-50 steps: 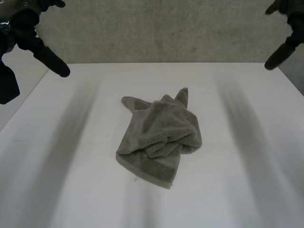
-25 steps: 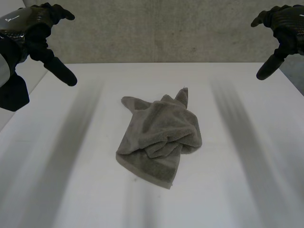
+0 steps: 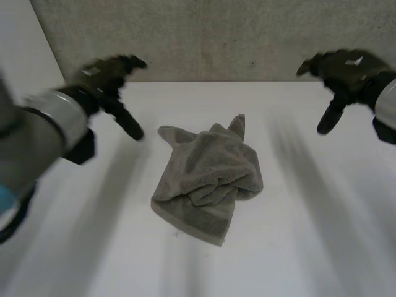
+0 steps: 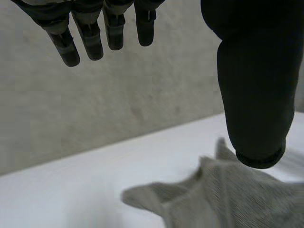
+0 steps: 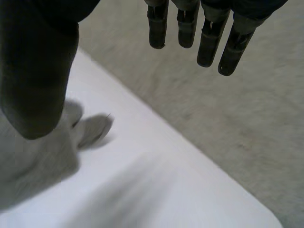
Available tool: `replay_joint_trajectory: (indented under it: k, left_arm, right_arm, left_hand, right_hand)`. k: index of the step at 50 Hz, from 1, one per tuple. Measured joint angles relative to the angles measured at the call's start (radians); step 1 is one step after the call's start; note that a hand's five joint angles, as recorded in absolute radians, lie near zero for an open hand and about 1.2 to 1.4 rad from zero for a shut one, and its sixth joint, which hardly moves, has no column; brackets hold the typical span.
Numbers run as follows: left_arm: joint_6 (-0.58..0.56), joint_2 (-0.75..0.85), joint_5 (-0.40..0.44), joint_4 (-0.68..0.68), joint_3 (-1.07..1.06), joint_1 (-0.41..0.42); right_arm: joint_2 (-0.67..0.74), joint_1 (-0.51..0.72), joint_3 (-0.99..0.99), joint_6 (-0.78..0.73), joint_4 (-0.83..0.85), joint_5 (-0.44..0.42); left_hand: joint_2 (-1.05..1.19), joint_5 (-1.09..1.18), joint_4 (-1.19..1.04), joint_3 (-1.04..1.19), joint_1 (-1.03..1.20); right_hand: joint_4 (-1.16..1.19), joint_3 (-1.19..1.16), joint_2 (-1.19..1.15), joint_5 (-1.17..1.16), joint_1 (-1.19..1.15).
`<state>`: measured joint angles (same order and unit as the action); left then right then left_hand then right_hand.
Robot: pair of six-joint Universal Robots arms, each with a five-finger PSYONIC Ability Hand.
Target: Fold the towel.
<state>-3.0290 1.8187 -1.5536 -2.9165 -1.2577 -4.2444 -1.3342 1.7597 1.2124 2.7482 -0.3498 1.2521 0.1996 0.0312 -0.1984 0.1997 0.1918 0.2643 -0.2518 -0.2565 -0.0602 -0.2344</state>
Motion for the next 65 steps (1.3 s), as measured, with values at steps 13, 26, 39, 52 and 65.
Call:
replay_joint_trajectory:
  k: [13,26,39,52,65]
  left_arm:
    - [-0.009,0.471,0.002,-0.173,0.188,0.111]
    - [-0.013,0.609,0.004,-0.11,0.218,0.134]
    - [-0.02,0.04,0.006,-0.079,-0.328,0.137]
    - [-0.168,-0.313,0.005,-0.137,-0.597,0.134]
    - [-0.26,-0.185,0.0,-0.313,-0.242,-0.005]
  right_arm:
    - [0.174,0.006,0.055,-0.189,0.003,-0.031]
    - [0.289,0.026,0.035,-0.175,0.012,-0.02]
    - [0.426,0.101,-0.245,0.0,0.083,-0.212]
    - [0.814,0.31,-0.641,0.019,-0.151,-0.364]
    - [0.78,0.32,-1.102,0.11,0.083,0.064]
  left_hand:
    - [0.043,0.038,-0.043,0.043,0.049]
    - [0.934,0.915,-0.934,0.93,0.925]
    - [1.016,0.993,-1.018,1.013,0.989]
    - [1.017,0.993,-1.018,1.015,0.993]
    - [1.018,0.993,-1.019,1.017,0.993]
  right_hand:
    - [0.0,0.0,0.0,0.0,0.0]
    - [0.0,0.0,0.0,0.0,0.0]
    - [0.0,0.0,0.0,0.0,0.0]
    - [0.655,-0.665,-0.682,-0.653,-0.666]
    - [1.076,-1.088,-1.084,-1.093,-1.107]
